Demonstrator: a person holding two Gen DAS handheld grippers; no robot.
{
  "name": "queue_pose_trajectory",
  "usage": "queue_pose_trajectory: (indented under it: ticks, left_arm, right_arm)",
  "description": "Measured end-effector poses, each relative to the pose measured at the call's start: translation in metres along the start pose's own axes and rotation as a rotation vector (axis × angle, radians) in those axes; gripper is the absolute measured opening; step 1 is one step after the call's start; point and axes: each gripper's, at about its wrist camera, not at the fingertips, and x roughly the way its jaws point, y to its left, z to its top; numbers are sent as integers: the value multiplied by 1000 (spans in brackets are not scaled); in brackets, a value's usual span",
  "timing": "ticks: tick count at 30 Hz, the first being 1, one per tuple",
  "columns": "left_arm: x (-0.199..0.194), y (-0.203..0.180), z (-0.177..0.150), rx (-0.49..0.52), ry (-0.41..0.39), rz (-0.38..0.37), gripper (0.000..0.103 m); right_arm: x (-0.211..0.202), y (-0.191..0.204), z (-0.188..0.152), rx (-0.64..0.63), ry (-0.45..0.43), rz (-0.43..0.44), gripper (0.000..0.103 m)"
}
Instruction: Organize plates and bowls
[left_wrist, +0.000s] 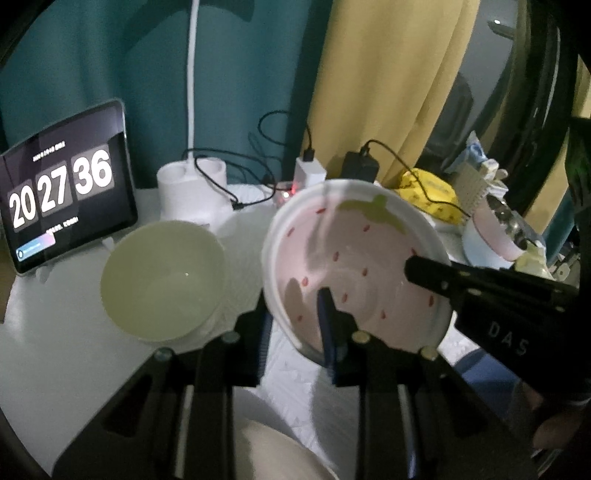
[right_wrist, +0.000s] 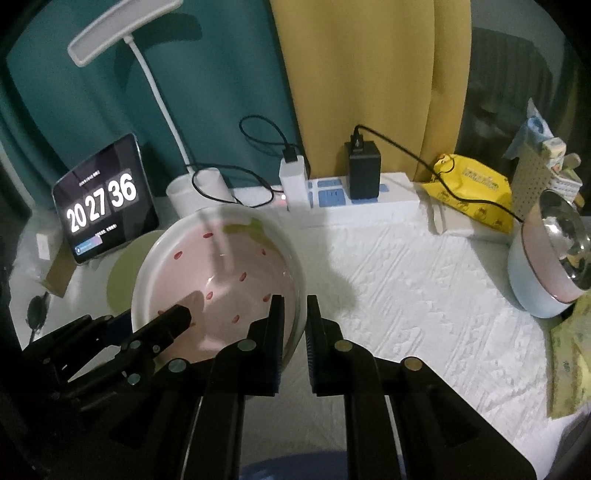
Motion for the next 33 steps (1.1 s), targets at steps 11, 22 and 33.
queue_pose_trajectory:
  ticks: [11, 22, 33]
  left_arm:
    - [-37, -11, -6, 15, -46, -23, 24]
    - [-68, -26, -20, 39, -71, -43, 24]
    - [-87, -46, -37, 69, -75, -68, 24]
  right_arm:
    - [-42, 6, -9, -5, -53, -4, 12]
    - [-80, 5, -25, 2, -92, -10, 12]
    - [-108, -4, -48, 26, -112, -20, 12]
